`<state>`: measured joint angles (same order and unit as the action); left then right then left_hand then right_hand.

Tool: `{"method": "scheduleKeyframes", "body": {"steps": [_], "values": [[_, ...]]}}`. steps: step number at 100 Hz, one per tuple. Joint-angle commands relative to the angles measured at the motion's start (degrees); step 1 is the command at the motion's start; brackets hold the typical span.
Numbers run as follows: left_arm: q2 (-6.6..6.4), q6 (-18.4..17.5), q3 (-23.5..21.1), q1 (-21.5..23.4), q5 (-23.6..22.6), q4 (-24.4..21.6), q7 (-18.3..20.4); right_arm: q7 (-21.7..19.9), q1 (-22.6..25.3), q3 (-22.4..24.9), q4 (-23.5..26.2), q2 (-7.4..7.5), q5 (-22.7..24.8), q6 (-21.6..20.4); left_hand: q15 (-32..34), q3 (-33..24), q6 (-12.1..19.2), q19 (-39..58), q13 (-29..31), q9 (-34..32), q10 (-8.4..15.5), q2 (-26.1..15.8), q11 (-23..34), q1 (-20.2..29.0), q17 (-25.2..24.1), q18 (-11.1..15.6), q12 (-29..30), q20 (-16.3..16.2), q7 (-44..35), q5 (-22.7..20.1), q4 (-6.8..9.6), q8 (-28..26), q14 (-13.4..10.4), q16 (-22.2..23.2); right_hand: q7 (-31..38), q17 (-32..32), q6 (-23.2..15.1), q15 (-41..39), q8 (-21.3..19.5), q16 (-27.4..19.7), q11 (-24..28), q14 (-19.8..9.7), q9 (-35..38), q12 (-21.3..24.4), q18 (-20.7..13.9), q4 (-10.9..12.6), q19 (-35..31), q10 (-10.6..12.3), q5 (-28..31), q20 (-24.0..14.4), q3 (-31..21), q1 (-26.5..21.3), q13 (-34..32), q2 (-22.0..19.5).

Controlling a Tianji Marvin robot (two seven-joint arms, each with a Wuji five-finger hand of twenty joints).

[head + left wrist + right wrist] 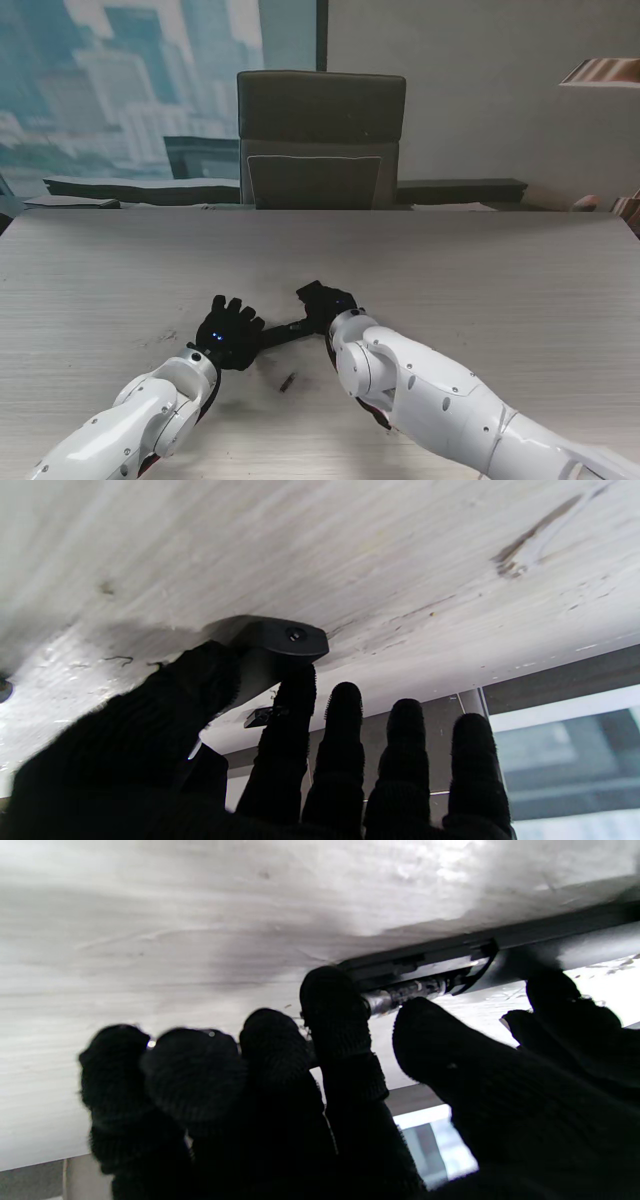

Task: Install the batteries into the remote control and close the cover

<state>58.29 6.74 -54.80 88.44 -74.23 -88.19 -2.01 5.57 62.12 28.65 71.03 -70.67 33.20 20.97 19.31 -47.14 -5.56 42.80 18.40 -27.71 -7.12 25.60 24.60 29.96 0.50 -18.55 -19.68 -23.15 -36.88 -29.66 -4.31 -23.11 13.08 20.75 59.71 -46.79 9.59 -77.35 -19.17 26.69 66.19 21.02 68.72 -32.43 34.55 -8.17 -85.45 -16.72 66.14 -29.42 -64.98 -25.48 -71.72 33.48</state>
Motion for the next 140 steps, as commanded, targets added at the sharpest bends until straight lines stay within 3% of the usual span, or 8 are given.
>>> {"method": "scheduleKeyframes", "body": {"steps": [1, 59, 67, 77, 91, 109, 116, 140], "values": [[-0.04, 0.04, 0.15, 0.51, -0.04, 0.02, 1.27, -0.92, 0.09, -0.25, -0.16, -0.39, -0.27, -0.33, -0.31, -1.43, 3.28, -0.09, -0.17, -0.55, -0.08, -1.05, 0.51, -0.33, -0.44, -0.49, 0.17, 1.39, -0.48, -2.47, 1.84, -0.21, 0.78, -0.08, 1.74, -0.88, 0.18, -1.42, 0.90, 0.02, -0.05, 0.73, 1.99, -1.06, 3.13, -1.53, -3.07, -4.21, 0.70, 0.40, -1.83, -1.01, -2.03, 1.27], [-0.09, 0.02, 0.08, 0.50, -0.17, -0.08, 1.79, -1.47, -1.60, -1.98, -2.66, -1.37, -1.57, 0.67, -0.27, -1.28, 3.88, 0.02, -0.14, -0.62, 0.09, -1.38, 0.59, 0.44, -0.33, -0.44, 0.12, 1.34, -1.23, -2.87, 1.90, -0.64, 0.80, -0.12, 2.69, -1.33, -0.61, -1.76, 1.69, 0.41, 0.09, 0.07, 2.32, -1.18, 2.49, -2.04, -3.26, -3.74, 0.98, 0.78, -1.66, 0.10, -2.08, 0.54], [-0.09, 0.05, 0.06, 0.52, -0.17, -0.08, 1.81, -1.18, -1.50, -1.80, -2.74, -1.43, -1.61, 0.59, -0.24, -1.38, 3.66, 0.02, -0.13, -0.66, 0.01, -1.35, 0.60, 0.68, -0.34, -0.48, 0.12, 1.33, -1.26, -2.96, 1.92, -0.65, 0.82, -0.12, -2.02, -1.13, -0.49, -1.38, -8.08, 0.26, 0.07, 0.09, 2.28, -1.27, 2.38, 2.27, -3.34, -3.71, 2.45, 1.33, 0.47, 3.88, -2.06, -2.42], [-0.10, 0.09, 0.06, 0.53, -0.26, -0.07, 1.81, -0.87, -1.39, -1.61, -2.82, -1.52, -1.75, 0.56, -0.16, -1.27, 4.34, 0.08, -0.02, -0.78, 0.08, -0.45, 0.67, 1.71, -0.28, -0.45, 0.09, 1.31, -1.74, -3.41, 1.31, -0.72, 0.78, -0.10, -2.34, -1.03, -0.62, -1.32, -9.02, 0.19, 0.07, 0.06, 2.24, -1.28, 2.32, 2.21, -3.30, -3.75, 2.53, 1.37, 1.33, 5.13, -2.11, -4.06], [-0.10, 0.04, 0.21, 0.35, -0.20, 0.09, 1.76, -0.66, -1.37, -1.53, -2.94, -1.61, -1.82, 0.63, -0.07, -0.72, 5.56, 0.13, 0.15, -0.92, 0.12, 1.21, 0.78, 3.86, -0.24, -0.48, 0.03, 1.27, -3.61, -4.00, -0.57, -0.72, 0.70, -0.10, -2.27, -1.03, -0.66, -1.43, -9.20, 0.20, 0.14, 0.09, 2.34, -1.31, 2.31, 2.29, -3.30, -3.81, 2.70, 1.37, 1.43, 4.74, -2.13, -5.35], [-0.15, -0.11, 0.54, -0.05, -0.17, 0.38, 1.96, -0.62, -1.46, -1.65, -2.95, -1.62, -1.66, 0.70, 0.04, -0.77, 5.95, 0.24, 0.32, -1.29, 0.27, 2.43, 0.96, 5.19, -0.12, -0.50, -0.05, 1.22, -5.05, -4.46, -1.16, -0.59, 0.68, -0.10, -2.22, -1.24, -0.96, -1.76, -9.27, 0.35, 0.02, -0.28, 2.91, -1.15, 1.97, 2.64, -3.38, -3.47, 2.91, 1.40, 0.40, 2.97, -2.14, -3.67], [-0.15, -0.14, 0.69, -0.21, -0.09, 0.53, 1.92, -0.54, -1.42, -1.63, -2.89, -1.57, -1.46, 0.63, 0.12, -0.87, 6.23, 0.26, 0.44, -1.44, 0.34, 2.88, 1.03, 5.58, -0.08, -0.57, -0.09, 1.21, -5.66, -4.57, -1.34, -0.55, 0.69, -0.09, -0.68, -1.43, -1.22, -1.73, -5.04, 0.57, -0.03, -0.36, 3.10, -0.94, 1.72, 1.36, -3.49, -3.35, 2.56, 1.74, -0.14, 2.21, -2.15, -2.33], [-0.21, -0.30, 1.47, -0.89, 0.13, 1.04, 2.10, -0.51, -1.40, -1.68, -2.83, -1.49, -1.19, 0.52, 0.26, -0.63, 6.63, 0.26, 0.60, -1.71, 0.48, 3.68, 1.21, 6.59, -0.08, -0.55, -0.20, 1.20, -7.40, -4.87, -1.81, -0.47, 0.64, -0.09, 1.03, -1.51, -1.46, -1.70, -1.66, 0.69, -0.10, -0.49, 3.29, -0.87, 1.91, -0.46, -3.38, -3.19, 2.08, 1.92, -1.14, 0.54, -2.18, -0.41]]}}
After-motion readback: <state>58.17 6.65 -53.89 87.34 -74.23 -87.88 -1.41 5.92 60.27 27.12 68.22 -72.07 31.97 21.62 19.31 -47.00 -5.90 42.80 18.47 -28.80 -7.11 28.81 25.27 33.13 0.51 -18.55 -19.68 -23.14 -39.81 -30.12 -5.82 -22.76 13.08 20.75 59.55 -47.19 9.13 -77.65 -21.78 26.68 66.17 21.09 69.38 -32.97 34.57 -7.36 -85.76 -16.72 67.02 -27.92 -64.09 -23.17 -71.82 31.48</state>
